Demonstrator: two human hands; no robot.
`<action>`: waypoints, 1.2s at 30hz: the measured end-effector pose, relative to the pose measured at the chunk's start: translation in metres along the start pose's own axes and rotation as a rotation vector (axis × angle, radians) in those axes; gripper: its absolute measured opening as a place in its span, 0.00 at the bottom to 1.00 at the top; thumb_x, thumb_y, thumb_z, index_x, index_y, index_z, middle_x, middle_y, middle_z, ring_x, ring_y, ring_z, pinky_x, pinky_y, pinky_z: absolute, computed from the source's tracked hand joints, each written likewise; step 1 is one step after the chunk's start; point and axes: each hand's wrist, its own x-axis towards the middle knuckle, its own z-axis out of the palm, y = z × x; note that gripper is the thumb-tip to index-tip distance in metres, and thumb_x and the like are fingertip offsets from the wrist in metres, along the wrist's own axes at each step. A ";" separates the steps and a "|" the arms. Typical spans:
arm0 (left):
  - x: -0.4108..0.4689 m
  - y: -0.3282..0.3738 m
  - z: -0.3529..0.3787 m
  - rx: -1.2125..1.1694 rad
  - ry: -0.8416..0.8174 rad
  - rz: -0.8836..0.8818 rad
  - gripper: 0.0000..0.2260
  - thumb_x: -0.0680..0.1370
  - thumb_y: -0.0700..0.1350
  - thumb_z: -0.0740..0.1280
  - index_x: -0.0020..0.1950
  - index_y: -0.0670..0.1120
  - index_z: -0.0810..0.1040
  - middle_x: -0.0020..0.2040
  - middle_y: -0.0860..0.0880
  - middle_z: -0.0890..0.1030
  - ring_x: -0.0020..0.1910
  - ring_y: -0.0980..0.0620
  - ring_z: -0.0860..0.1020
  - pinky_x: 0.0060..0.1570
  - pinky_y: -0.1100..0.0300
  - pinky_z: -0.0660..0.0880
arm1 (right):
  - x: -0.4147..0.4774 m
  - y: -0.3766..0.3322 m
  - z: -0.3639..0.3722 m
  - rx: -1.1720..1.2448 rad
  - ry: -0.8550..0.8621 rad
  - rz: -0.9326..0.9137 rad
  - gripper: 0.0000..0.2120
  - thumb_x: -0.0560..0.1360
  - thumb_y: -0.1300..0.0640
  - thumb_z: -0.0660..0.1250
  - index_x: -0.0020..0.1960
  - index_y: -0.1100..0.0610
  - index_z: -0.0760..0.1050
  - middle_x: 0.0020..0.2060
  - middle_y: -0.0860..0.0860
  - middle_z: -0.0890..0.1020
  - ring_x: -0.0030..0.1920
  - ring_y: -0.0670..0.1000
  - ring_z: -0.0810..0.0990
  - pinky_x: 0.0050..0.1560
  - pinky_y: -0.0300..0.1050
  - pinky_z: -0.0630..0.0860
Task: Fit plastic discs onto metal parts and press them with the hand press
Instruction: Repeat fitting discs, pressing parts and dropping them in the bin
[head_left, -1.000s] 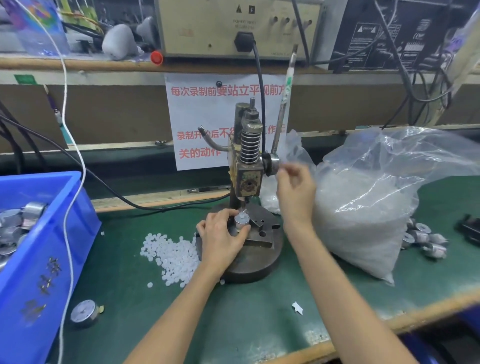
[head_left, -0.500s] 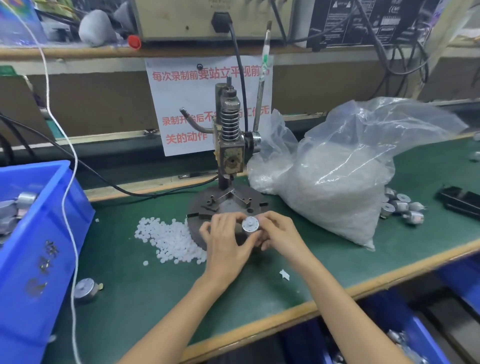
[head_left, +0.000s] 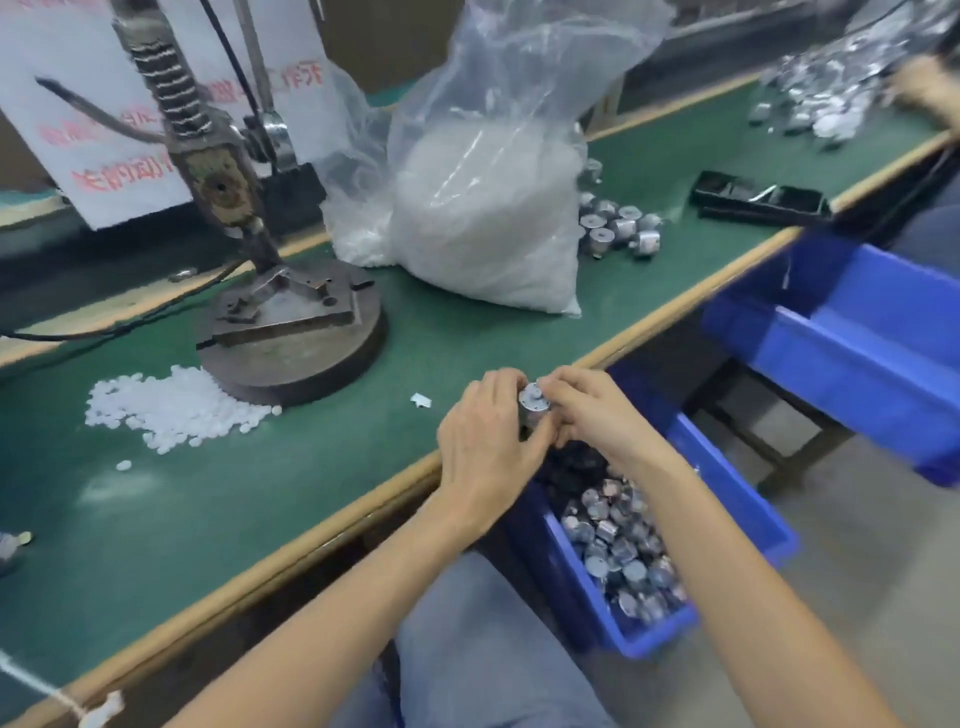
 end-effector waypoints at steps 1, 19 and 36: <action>-0.003 0.008 0.008 0.008 -0.019 0.025 0.13 0.70 0.52 0.70 0.49 0.46 0.74 0.44 0.50 0.78 0.43 0.48 0.76 0.36 0.59 0.64 | -0.005 0.007 -0.009 -0.003 0.030 0.012 0.11 0.79 0.63 0.59 0.39 0.57 0.74 0.21 0.48 0.75 0.25 0.47 0.74 0.25 0.37 0.70; -0.057 0.049 0.124 -0.015 -1.029 0.102 0.21 0.80 0.50 0.59 0.71 0.46 0.61 0.65 0.46 0.69 0.61 0.42 0.72 0.53 0.52 0.68 | -0.024 0.183 -0.121 -0.123 0.625 0.495 0.11 0.79 0.59 0.59 0.56 0.62 0.76 0.42 0.56 0.81 0.43 0.56 0.82 0.49 0.53 0.79; -0.012 0.032 0.050 -0.187 -0.752 0.211 0.15 0.79 0.46 0.60 0.66 0.49 0.70 0.58 0.51 0.74 0.51 0.53 0.74 0.51 0.60 0.69 | 0.001 0.071 -0.085 -0.268 0.487 0.001 0.08 0.75 0.57 0.66 0.39 0.56 0.79 0.24 0.40 0.75 0.27 0.40 0.71 0.31 0.33 0.64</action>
